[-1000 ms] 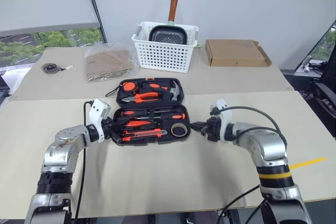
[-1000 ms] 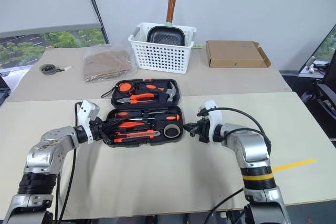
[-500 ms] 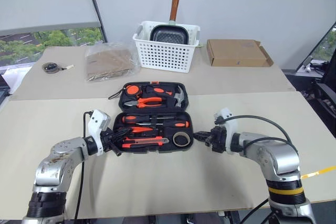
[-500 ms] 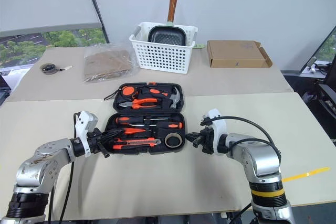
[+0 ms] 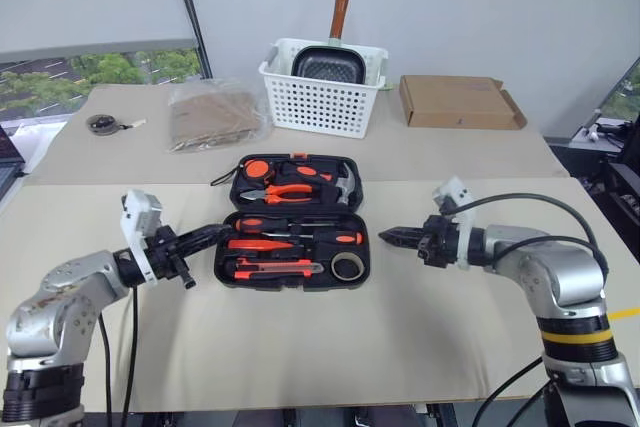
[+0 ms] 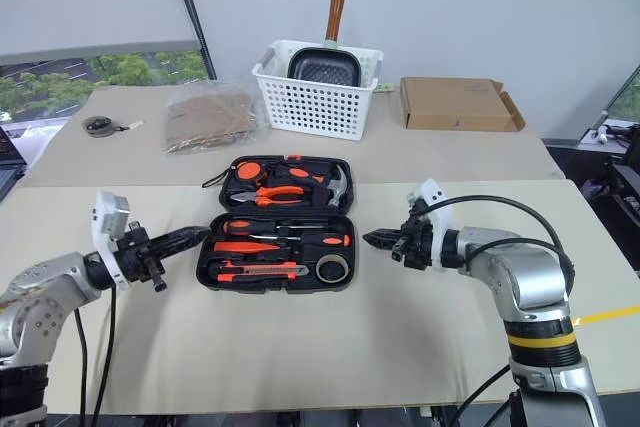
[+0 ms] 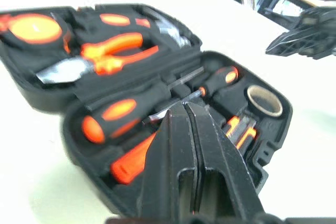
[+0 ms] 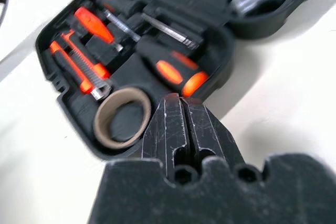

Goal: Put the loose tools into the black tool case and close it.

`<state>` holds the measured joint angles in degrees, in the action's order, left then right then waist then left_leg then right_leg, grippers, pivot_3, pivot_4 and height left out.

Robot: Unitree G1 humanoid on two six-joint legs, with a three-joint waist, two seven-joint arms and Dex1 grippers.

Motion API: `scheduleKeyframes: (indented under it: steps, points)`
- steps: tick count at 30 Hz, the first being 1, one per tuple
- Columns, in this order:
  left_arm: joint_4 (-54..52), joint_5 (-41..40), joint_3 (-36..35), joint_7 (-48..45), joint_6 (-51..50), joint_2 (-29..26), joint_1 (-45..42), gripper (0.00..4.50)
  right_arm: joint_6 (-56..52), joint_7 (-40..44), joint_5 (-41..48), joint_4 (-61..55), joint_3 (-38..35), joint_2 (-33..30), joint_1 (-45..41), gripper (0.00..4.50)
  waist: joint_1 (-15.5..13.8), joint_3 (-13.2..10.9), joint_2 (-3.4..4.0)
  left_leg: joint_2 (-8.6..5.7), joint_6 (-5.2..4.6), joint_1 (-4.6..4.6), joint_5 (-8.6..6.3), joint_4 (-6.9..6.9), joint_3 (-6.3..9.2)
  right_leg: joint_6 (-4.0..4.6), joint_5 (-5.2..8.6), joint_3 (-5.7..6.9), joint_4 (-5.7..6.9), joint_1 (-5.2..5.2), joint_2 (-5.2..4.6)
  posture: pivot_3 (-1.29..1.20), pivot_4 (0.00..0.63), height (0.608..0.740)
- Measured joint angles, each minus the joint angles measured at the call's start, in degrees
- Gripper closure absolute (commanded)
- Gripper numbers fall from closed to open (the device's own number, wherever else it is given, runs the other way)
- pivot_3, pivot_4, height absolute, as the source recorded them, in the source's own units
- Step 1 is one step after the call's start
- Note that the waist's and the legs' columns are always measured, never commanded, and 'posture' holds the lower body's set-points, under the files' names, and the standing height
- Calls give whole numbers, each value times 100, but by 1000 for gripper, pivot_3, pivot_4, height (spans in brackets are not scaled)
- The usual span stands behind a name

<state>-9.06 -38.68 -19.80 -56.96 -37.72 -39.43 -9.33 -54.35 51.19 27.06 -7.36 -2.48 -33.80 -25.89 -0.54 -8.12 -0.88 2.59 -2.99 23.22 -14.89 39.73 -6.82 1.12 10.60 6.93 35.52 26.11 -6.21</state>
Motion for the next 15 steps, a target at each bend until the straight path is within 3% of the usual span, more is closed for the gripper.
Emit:
scheduleKeyframes:
  steps: [6,7,8,9,15]
  points:
    - [1295,374,6,694,149,39,-859,4470,549,-519,-334,1299,13,389,-787,4500,-7,-4,-6,0,3,3,4,0,-1,0,-2,3,7,2,6,0,150,700]
    - [1552,493,34,831,204,66,-1064,4500,607,-623,-349,1540,-4,503,-945,3910,-4,-4,-7,0,4,3,5,0,-1,0,-2,3,10,2,7,0,150,700]
    - [1822,582,92,922,264,100,-1275,4500,645,-675,-348,1752,-37,587,-1079,3802,0,-4,-7,0,4,-1,5,-1,-2,0,-2,2,12,-1,7,0,150,700]
    - [2097,689,144,1007,284,149,-1510,4500,662,-737,-352,1971,-47,672,-1229,3355,3,-4,-8,-1,4,3,5,0,-3,0,-2,2,14,1,7,0,150,700]
    - [3859,1071,595,896,409,287,-2693,4500,733,-1051,-333,3295,-149,1235,-2053,3355,30,-4,-8,-4,41,6,28,1,-13,17,-14,5,33,0,5,0,150,700]
